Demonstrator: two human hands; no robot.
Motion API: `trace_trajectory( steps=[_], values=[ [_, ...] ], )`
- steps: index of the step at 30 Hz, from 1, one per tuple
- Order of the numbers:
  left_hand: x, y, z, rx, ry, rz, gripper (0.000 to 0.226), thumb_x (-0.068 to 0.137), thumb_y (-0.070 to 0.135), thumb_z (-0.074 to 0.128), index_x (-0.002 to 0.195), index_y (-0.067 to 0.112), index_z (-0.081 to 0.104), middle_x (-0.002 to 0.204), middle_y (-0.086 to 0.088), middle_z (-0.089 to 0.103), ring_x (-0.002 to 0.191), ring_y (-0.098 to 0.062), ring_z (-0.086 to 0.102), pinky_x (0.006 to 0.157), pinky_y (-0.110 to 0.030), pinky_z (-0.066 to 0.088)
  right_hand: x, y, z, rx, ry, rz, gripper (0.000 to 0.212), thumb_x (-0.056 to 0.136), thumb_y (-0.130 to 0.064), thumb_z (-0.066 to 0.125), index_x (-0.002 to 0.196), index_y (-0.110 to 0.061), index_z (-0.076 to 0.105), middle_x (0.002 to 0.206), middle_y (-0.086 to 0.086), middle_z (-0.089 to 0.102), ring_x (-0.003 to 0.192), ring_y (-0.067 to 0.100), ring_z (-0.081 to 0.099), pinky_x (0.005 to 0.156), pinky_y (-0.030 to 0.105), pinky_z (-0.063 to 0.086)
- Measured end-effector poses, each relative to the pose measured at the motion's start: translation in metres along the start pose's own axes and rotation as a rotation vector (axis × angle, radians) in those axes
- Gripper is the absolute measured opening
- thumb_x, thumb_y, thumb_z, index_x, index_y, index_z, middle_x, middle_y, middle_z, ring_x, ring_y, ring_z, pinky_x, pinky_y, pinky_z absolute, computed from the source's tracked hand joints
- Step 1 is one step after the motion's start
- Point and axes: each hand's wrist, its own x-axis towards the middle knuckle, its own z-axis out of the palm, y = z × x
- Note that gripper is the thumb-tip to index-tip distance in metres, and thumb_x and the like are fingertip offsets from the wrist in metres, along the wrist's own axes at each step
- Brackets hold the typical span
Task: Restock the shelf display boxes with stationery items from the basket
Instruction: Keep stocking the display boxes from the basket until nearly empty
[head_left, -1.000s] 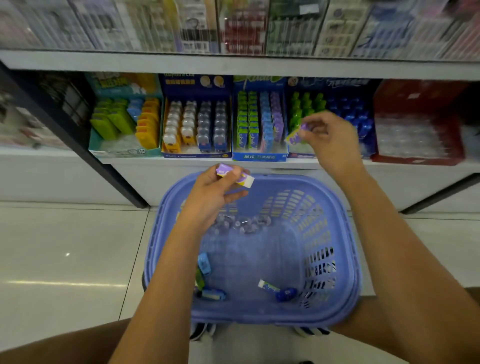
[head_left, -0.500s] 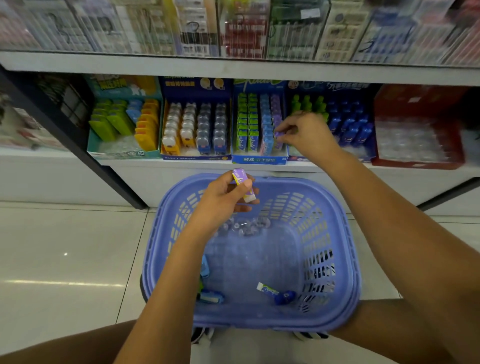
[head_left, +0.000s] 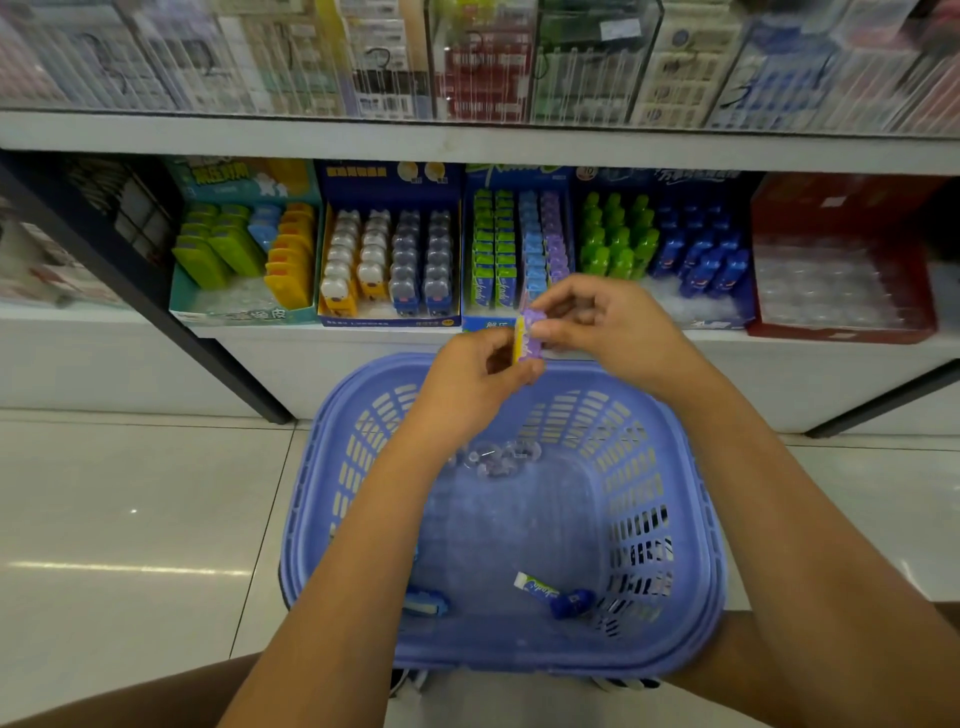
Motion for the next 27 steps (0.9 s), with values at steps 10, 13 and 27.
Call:
trace_trajectory(
  steps=[10, 13, 27],
  values=[
    [0.037, -0.003, 0.011, 0.608, -0.087, 0.199, 0.061, 0.1, 0.013, 0.044, 0.152, 0.015, 0.013, 0.161, 0.001, 0.004, 0.147, -0.017, 0.014, 0.114, -0.031, 0.027, 0.031, 0.035, -0.021, -0.394, 0.434, -0.143, 0.012, 0.084, -0.014, 0.07, 0.094, -0.01, 0.065, 0.085, -0.005, 0.064, 0.073, 0.003, 0.059, 0.07, 0.005, 0.048],
    [0.038, -0.01, 0.011, 0.644, -0.12, 0.186, 0.068, 0.098, 0.013, 0.046, 0.153, 0.019, 0.007, 0.161, 0.006, -0.003, 0.13, -0.022, 0.045, 0.083, -0.034, 0.05, 0.036, 0.044, -0.02, -0.516, 0.383, -0.162, 0.012, 0.083, -0.013, 0.07, 0.093, -0.008, 0.067, 0.084, -0.002, 0.066, 0.071, 0.003, 0.06, 0.069, 0.007, 0.049],
    [0.011, -0.055, 0.003, 0.412, 0.184, 0.21, 0.021, 0.095, 0.021, 0.052, 0.103, 0.007, 0.065, 0.097, -0.01, 0.067, 0.084, -0.022, 0.062, 0.076, -0.027, 0.049, 0.017, 0.034, -0.003, -0.702, 0.351, -0.099, 0.016, 0.08, -0.028, 0.072, 0.085, -0.016, 0.064, 0.075, -0.007, 0.052, 0.064, 0.007, 0.047, 0.059, 0.019, 0.036]
  ],
)
